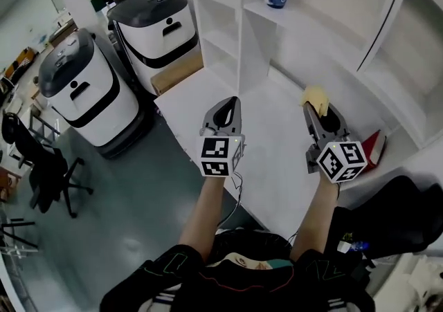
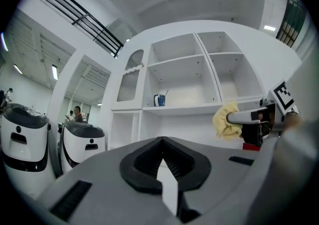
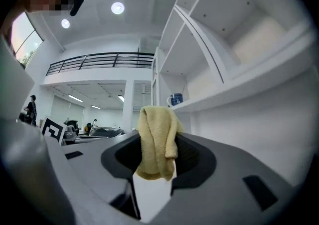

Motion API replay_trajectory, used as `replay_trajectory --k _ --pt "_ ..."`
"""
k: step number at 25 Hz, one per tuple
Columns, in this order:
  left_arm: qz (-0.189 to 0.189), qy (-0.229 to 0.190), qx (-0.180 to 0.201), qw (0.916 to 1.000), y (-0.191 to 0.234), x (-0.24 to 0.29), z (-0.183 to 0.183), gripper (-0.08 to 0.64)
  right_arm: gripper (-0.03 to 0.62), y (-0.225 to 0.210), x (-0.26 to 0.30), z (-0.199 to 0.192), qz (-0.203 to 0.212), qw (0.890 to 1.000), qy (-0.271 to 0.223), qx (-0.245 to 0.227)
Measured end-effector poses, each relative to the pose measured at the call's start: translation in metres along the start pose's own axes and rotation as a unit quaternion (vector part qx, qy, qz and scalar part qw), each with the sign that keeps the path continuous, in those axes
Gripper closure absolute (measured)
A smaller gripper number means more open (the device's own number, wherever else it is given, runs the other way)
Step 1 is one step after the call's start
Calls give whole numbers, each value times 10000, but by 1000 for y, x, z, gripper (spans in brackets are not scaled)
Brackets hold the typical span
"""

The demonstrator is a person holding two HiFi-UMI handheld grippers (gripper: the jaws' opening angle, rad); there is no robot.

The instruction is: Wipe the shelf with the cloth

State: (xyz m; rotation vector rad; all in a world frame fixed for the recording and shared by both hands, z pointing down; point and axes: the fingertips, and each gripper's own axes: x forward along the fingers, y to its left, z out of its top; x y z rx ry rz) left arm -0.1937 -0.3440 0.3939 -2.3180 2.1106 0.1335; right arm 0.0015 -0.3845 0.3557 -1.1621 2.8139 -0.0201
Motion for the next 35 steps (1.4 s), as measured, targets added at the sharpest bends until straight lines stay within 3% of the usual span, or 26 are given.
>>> replay_trajectory --k 4,11,26,35 --pt "133 239 150 9995 5 -17 -25 563 428 11 7 -57 -172 9984 389 369" --pt "360 651 244 9969 14 -28 -73 563 428 28 12 -106 -224 9958 862 201" --pt "942 658 192 9932 46 -51 -73 563 428 66 32 -119 383 9955 866 43" --pt "1077 636 111 9921 49 -57 -74 565 428 72 31 -122 475 9951 868 30"
